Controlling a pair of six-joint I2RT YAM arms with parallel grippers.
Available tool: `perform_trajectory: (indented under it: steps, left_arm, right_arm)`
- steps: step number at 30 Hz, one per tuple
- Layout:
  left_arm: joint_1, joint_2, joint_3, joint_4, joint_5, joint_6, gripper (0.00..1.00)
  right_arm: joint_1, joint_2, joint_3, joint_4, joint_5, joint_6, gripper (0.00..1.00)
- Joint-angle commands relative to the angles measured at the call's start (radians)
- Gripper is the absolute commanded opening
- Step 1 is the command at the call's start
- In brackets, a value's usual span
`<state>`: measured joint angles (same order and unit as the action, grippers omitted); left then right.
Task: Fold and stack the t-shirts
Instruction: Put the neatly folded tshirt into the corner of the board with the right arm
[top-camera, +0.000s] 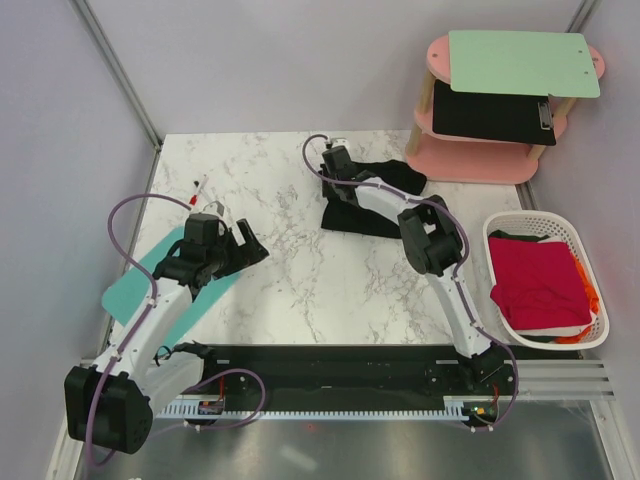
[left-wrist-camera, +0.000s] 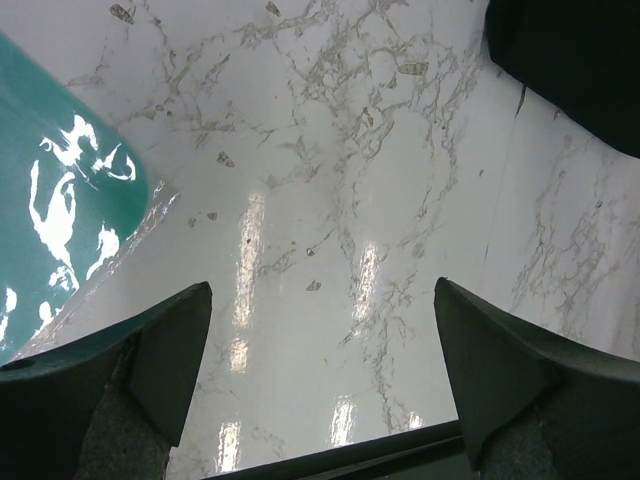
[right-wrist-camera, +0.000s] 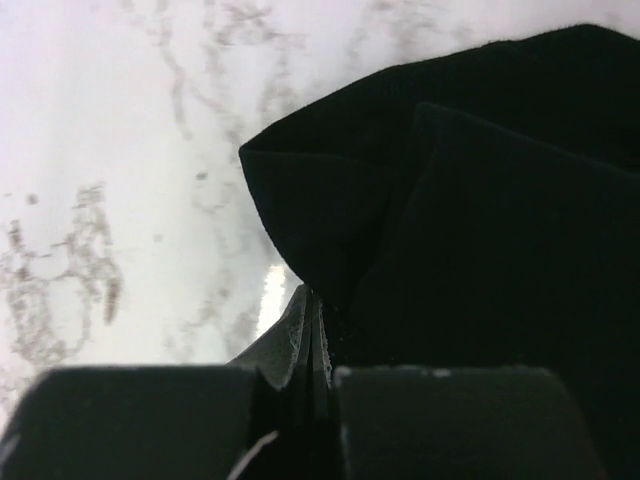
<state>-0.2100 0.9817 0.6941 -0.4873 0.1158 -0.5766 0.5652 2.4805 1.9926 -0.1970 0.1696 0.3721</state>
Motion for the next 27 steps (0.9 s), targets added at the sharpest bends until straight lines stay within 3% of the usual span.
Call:
perform_trajectory:
  steps: [1,27]
  left_arm:
    - [0.001,0.005,-0.010,0.056,0.030,-0.005,0.98]
    - [0.000,-0.026,-0.061,0.084,0.085,-0.023,0.97]
  right_arm:
    - [-0.050,-0.037,-0.103,-0.139,0.084,0.022,0.00]
    - [-0.237,-0.282,-0.517,-0.249,0.123,0.057,0.00]
